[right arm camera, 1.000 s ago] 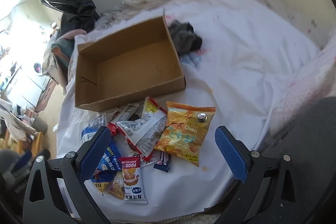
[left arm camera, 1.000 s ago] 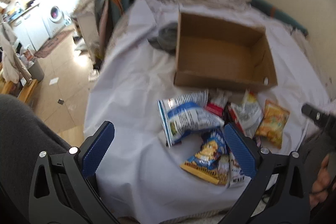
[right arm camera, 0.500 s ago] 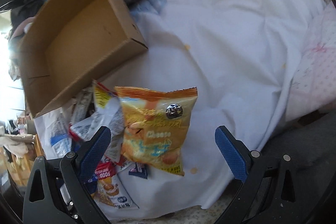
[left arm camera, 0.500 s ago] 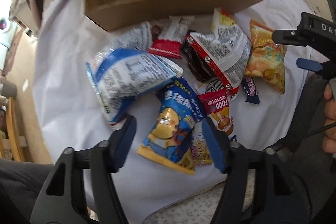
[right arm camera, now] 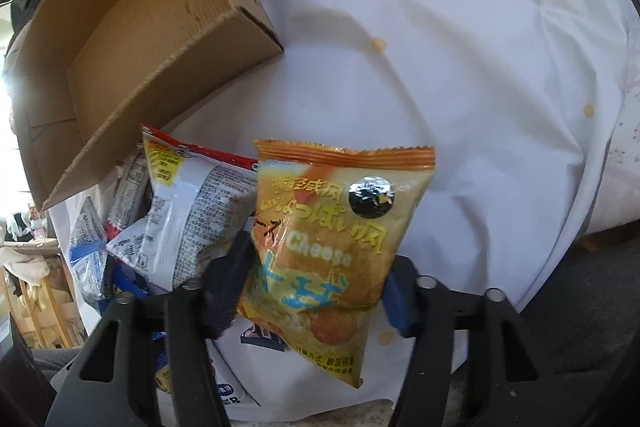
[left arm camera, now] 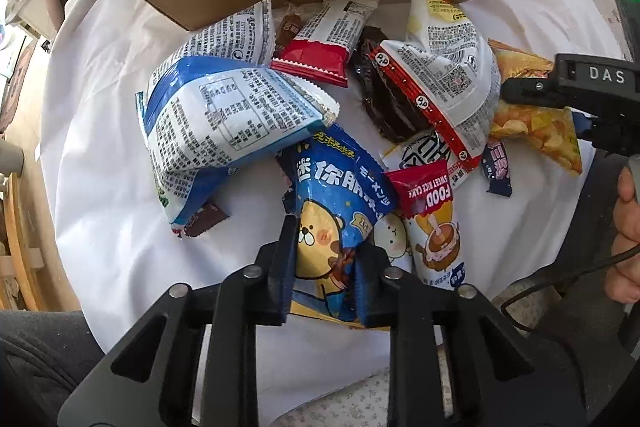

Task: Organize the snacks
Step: 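Grasp the blue cartoon bag with left tool while right tool grasps orange cheese crisps, then carry both bags into the box and open both tools to drop them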

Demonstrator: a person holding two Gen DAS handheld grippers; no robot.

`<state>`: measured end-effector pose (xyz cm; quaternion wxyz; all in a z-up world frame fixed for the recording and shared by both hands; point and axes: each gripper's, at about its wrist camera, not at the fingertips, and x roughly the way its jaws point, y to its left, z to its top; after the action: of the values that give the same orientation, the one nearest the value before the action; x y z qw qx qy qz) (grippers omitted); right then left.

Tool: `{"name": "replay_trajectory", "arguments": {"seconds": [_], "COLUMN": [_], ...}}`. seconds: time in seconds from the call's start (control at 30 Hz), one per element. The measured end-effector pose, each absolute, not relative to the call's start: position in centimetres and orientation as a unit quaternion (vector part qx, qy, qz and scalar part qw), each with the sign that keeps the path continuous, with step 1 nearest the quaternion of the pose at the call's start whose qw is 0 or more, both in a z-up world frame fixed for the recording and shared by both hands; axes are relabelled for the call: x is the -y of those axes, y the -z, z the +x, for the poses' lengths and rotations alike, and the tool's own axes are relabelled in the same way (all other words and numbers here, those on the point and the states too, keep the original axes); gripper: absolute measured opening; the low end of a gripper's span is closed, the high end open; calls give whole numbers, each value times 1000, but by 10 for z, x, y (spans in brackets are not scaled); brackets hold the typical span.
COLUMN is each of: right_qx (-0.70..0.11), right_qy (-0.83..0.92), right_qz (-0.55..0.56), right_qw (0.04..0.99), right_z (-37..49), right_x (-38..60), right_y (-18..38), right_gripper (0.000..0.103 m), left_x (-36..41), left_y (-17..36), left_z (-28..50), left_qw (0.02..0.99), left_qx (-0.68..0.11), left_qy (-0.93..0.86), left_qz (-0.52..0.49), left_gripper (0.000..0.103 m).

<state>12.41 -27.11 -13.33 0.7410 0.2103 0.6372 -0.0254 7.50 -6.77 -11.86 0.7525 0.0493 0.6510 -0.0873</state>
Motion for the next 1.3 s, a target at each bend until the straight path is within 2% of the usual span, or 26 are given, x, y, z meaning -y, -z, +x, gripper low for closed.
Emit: {"name": "replay_trajectory", "arguments": {"seconds": [0.07,0.23,0.43,0.67,0.93,1.3], "right_qx": [-630,-607,-561,-512,-493,-474], "right_qy": [23,8,-21,-72,-102,-121], "right_qz": [206,198,196,191,184,180], "right_qw": [749,769,804,834,844,853], "right_z": [120,113,110,130,166,223], "right_x": [271,275,284,269,248,234], "right_y": [125,98,48,7,0,31], "right_gripper": [46,39,36,36,36,36], "left_x": [67,63,49,19,11,32], "left_y": [114,87,31,-19,-34,-14], "left_z": [71,62,49,98,151,218], "left_qw": [753,763,800,845,861,873], "left_qx": [-650,-637,-592,-529,-503,-483], "left_qy": [86,105,97,75,66,67], "left_qz": [45,34,4,-21,-34,3], "left_gripper": [17,17,17,17,17,17]}}
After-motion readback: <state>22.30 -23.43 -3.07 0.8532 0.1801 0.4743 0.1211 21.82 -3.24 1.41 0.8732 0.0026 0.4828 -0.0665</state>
